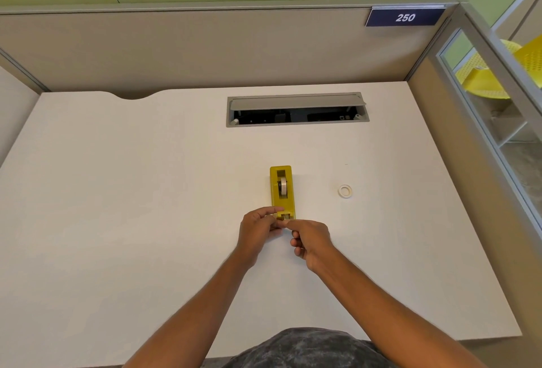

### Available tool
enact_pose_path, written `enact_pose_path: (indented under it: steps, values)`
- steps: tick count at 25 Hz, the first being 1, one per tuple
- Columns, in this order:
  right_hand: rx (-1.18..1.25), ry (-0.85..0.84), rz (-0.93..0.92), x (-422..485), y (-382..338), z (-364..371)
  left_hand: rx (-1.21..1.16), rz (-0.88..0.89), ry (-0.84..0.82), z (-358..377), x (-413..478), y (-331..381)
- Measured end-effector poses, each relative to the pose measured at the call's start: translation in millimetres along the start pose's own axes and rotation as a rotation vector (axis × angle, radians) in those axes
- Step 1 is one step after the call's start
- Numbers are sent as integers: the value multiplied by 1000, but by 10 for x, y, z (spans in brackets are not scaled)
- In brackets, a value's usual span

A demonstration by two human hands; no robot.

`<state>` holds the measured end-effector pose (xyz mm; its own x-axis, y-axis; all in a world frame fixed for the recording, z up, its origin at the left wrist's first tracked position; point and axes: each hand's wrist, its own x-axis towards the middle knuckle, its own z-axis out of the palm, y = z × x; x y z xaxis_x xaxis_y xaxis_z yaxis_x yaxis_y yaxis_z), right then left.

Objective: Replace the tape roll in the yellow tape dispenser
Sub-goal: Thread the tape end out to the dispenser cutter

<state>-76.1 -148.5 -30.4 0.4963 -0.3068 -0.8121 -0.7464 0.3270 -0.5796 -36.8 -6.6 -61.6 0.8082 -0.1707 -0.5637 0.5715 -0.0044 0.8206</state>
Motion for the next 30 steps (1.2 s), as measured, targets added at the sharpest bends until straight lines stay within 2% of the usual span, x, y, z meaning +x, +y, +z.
enact_pose_path:
  steps: [17,30]
  values:
    - [-18,12,10,19,72,-4,38,-40,56,31,81,28]
    - [-76,-42,-44,46,145,-17,95,5,-8,-2,64,23]
